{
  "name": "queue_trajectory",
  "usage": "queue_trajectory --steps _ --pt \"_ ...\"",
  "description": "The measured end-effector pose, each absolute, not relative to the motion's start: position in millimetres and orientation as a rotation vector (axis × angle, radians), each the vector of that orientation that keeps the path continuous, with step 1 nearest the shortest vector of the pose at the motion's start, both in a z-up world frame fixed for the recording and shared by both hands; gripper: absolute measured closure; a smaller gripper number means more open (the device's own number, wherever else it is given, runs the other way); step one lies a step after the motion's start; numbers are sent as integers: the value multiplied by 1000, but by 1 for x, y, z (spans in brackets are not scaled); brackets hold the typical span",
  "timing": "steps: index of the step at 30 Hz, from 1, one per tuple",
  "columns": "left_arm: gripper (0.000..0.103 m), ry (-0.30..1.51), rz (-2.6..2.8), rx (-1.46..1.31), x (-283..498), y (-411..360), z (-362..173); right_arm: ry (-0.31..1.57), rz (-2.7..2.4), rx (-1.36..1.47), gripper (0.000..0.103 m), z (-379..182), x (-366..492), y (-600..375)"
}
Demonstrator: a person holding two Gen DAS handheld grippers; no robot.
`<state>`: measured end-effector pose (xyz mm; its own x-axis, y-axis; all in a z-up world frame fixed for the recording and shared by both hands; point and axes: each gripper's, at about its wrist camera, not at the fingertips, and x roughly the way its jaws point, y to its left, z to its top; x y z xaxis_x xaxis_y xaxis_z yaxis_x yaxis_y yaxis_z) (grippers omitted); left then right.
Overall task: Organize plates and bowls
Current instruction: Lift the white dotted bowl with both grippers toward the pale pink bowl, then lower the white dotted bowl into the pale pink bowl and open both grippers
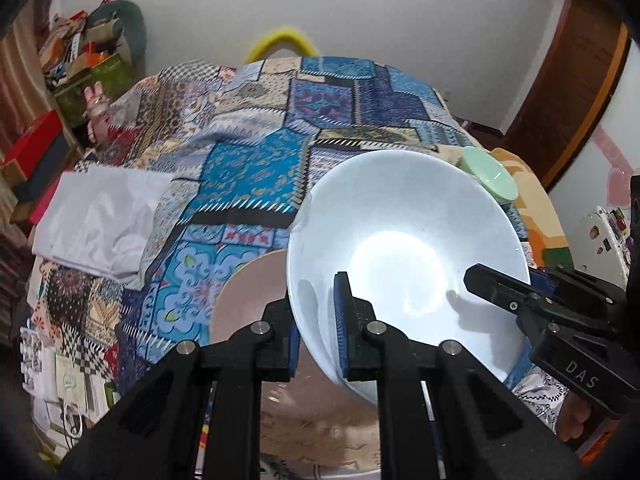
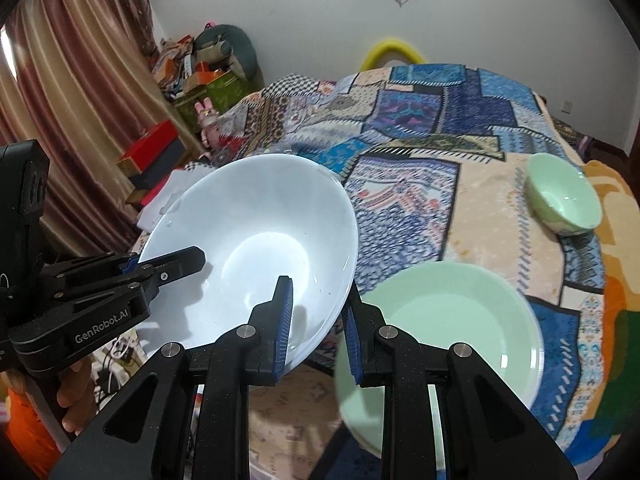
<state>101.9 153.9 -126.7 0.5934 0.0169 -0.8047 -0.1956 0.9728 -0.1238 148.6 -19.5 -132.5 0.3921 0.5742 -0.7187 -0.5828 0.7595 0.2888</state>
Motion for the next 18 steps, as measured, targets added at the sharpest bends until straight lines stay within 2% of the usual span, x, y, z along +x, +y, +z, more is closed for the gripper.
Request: queue_trajectory --steps 18 --pt "89 1045 175 -280 92 204 -188 1044 775 -34 81 -180 148 26"
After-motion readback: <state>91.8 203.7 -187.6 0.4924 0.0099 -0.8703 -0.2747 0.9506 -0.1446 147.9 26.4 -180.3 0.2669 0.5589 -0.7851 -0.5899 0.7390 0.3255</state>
